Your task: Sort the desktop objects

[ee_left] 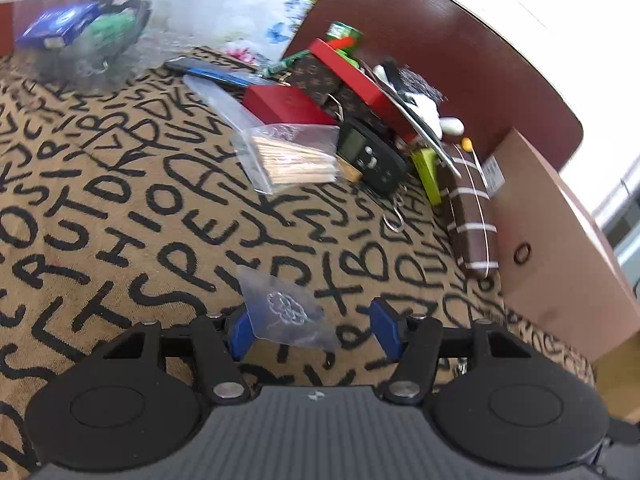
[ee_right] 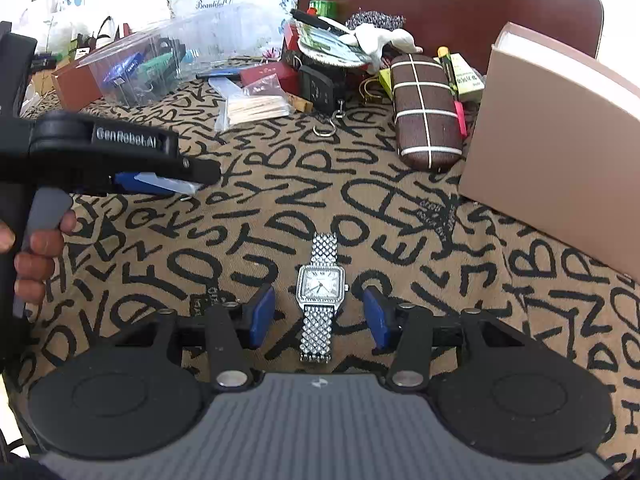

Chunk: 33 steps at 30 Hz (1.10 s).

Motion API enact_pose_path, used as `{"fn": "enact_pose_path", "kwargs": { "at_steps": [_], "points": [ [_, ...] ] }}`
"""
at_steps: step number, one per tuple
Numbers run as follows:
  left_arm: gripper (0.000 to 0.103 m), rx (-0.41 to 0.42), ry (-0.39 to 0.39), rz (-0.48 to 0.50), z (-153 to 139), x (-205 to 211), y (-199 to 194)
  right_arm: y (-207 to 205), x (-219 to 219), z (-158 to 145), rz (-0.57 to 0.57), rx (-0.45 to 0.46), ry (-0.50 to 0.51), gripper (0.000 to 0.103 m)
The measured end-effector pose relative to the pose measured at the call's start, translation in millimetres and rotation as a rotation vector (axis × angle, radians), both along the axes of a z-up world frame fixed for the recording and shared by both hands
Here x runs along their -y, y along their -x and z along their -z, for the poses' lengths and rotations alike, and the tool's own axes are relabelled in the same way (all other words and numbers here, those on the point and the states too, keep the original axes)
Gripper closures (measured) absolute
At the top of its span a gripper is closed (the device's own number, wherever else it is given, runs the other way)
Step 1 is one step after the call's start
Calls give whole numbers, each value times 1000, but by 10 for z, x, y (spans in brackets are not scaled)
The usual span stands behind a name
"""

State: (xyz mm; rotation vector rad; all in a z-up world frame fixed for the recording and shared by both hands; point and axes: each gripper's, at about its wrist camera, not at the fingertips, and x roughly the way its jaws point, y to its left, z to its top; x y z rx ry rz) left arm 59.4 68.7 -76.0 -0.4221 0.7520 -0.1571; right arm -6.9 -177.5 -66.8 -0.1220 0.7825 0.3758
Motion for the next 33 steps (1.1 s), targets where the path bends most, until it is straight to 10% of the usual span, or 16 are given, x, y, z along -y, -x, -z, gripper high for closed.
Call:
{"fn": "enact_pose_path", "kwargs": {
  "at_steps": [3,7,13,33],
  "points": [
    [87,-12,-34,-26,7,2,-59,3,-7,3,0,3,1,55],
    [99,-21,11,-15,50,-30,-84,0,-26,17,-4,11,7,55],
    [99,-1,-17,-9,59,40,-62,-14,-40,26,-15,14,8,73],
    [101,89,-29,179,-317,449,258,228,200,-210,11,71,-99,78]
  ]
}}
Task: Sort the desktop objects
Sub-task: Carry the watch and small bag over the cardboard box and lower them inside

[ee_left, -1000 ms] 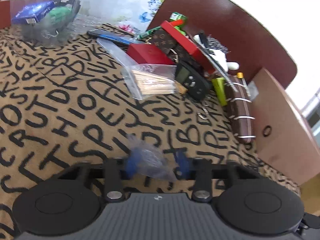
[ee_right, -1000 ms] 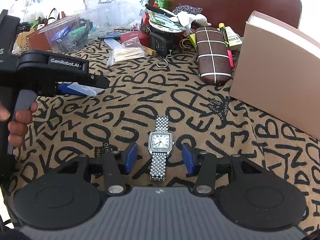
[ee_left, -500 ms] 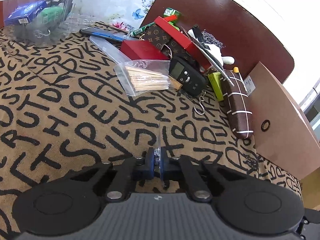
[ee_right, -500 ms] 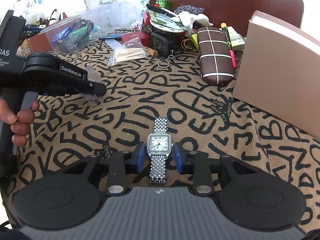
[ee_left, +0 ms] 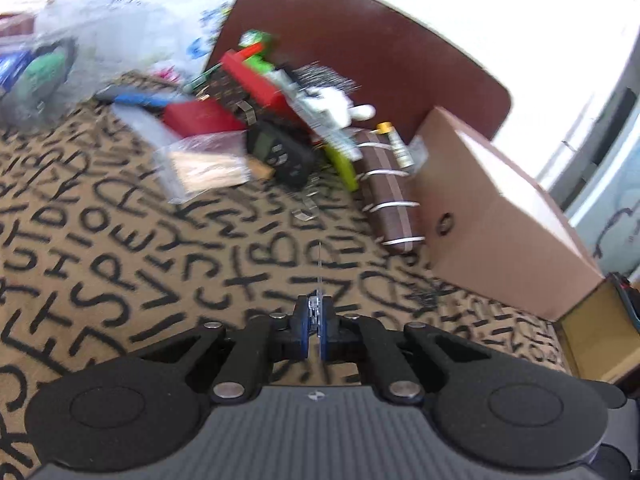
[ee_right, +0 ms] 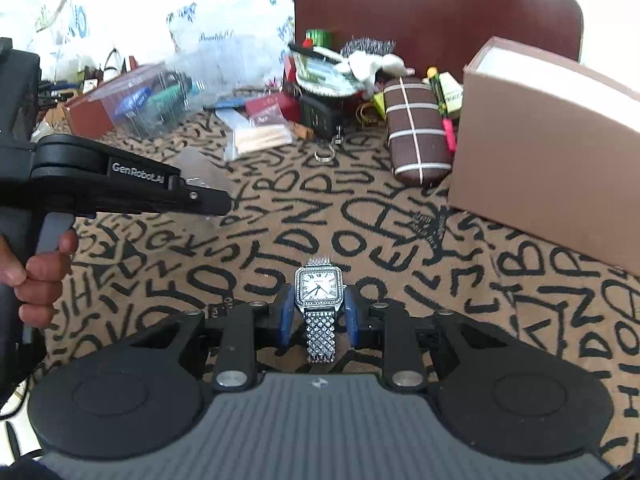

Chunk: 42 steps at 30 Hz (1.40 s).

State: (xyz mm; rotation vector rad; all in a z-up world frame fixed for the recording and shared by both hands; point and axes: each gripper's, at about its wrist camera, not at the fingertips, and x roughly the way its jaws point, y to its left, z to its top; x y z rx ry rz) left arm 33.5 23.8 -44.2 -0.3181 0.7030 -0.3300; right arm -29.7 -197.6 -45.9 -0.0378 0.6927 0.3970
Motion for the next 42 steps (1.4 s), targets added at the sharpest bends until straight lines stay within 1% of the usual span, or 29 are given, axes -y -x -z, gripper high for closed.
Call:
{"fn": "enact_pose_path", "kwargs": {
  "at_steps": [4,9,13,17,20,24,27,31,38,42],
  "points": [
    [101,43,1,59,-173,166,8,79,114,-161,13,42,-29,78],
    [101,97,16,135,-418,409,-35,153,324,-438,48,127,-47,78],
    [101,140,23,192,-646,627,-123,166,546,-703,89,210,-42,78],
    [101,196,33,252,-898,881,-229,128,762,-968,131,292,-15,78],
    [101,235,24,283,-1057,1107,-322,74,954,-1169,173,357,-6,78],
    [101,251,15,335,-1182,1416,-483,-36,1232,-1373,245,422,7,78],
    [101,262,-5,357,-1219,1633,-593,-145,1422,-1433,293,441,17,78],
    [101,237,-21,382,-1186,1896,-780,-331,1604,-1424,339,437,27,78],
    [101,189,-56,404,-1003,2177,-1040,-563,1871,-1286,390,404,35,78],
    [101,145,-77,415,-826,2272,-1161,-691,1949,-1160,402,370,34,78]
  ]
}}
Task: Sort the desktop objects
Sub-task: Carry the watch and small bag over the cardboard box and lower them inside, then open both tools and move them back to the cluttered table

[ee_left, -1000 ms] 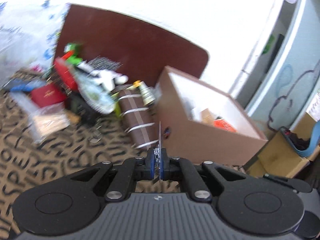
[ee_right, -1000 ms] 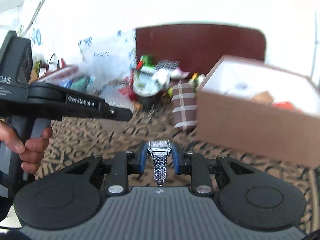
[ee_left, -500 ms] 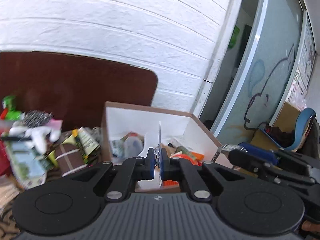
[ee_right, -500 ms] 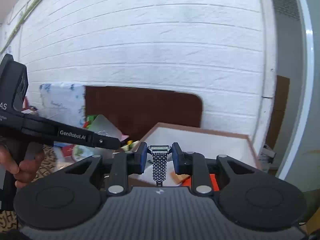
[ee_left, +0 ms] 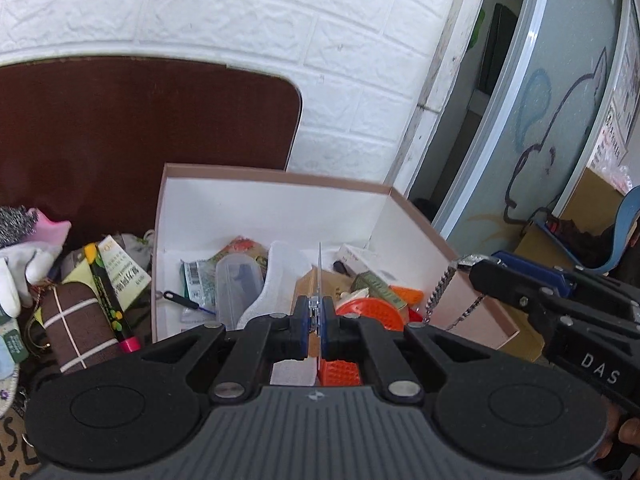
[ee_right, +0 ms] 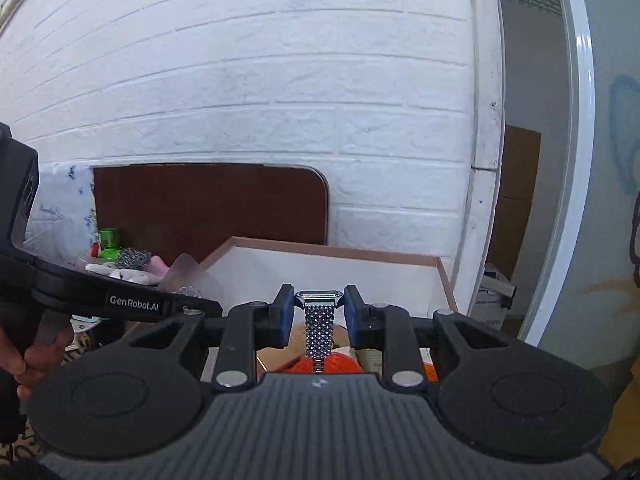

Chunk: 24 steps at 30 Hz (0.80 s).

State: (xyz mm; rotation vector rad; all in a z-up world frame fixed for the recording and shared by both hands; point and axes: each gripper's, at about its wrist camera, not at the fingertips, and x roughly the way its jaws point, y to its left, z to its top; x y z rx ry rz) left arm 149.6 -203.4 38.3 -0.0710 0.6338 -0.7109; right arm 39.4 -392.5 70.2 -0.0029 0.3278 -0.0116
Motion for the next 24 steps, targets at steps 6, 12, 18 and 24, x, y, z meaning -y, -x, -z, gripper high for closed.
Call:
{"fn": "enact_pose_path", "kwargs": {
  "at_steps": [6,12,18,24],
  "points": [
    [101,-48,-38,-2,219,85,-163,-155,82,216,10,-54,-18,78],
    [101,-63,-54,-9,335,122,-262,-289,104,387,11,-99,-26,78],
    [79,-57,-14,-5,339,104,-283,-397,81,508,5,-138,-18,77],
    [32,-25,26,7,189,79,-101,-285,48,441,40,-101,7,50]
  ]
}}
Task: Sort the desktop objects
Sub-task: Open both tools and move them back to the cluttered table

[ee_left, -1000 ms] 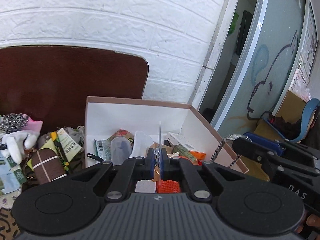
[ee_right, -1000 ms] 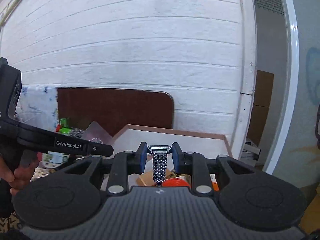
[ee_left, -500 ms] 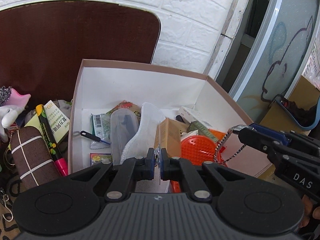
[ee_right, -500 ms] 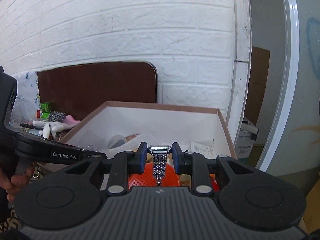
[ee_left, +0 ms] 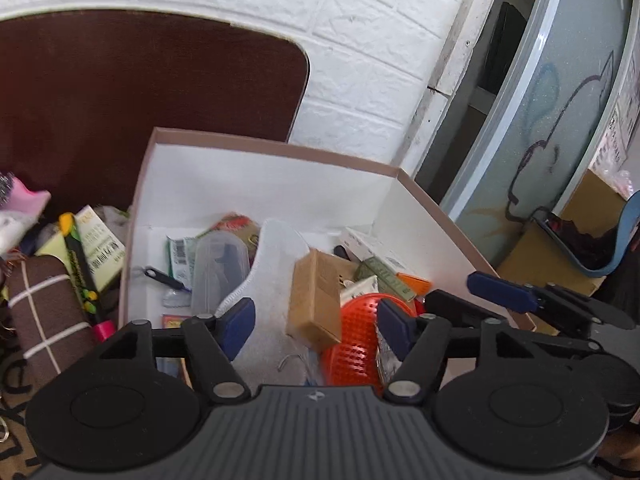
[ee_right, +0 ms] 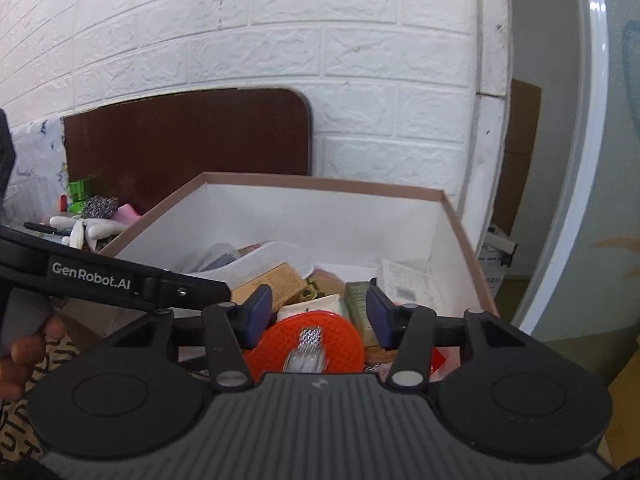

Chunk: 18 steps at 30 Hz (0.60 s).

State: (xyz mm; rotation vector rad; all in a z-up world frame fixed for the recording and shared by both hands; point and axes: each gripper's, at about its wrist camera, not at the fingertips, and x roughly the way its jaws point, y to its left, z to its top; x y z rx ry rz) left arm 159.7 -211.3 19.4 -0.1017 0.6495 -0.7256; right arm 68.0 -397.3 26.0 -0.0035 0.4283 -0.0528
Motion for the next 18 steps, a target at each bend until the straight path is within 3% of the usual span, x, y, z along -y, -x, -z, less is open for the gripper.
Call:
{"fn": "enact_pose_path", "kwargs": {
  "at_steps": [6,10,14,18],
  "points": [
    [20,32,6,-49,-66,-119,179,194,-15,-89,26,23,-10,39],
    [19,14,4,-76,-84,-253,285,331,-94,-119,19,36,-4,17],
    [18,10,-38,-125,-89,-361,442,467,-250,-166,-17,41,11,17],
    [19,72,-12,-129,-118,-558,684,615,-414,-196,-51,46,13,15]
  ]
}}
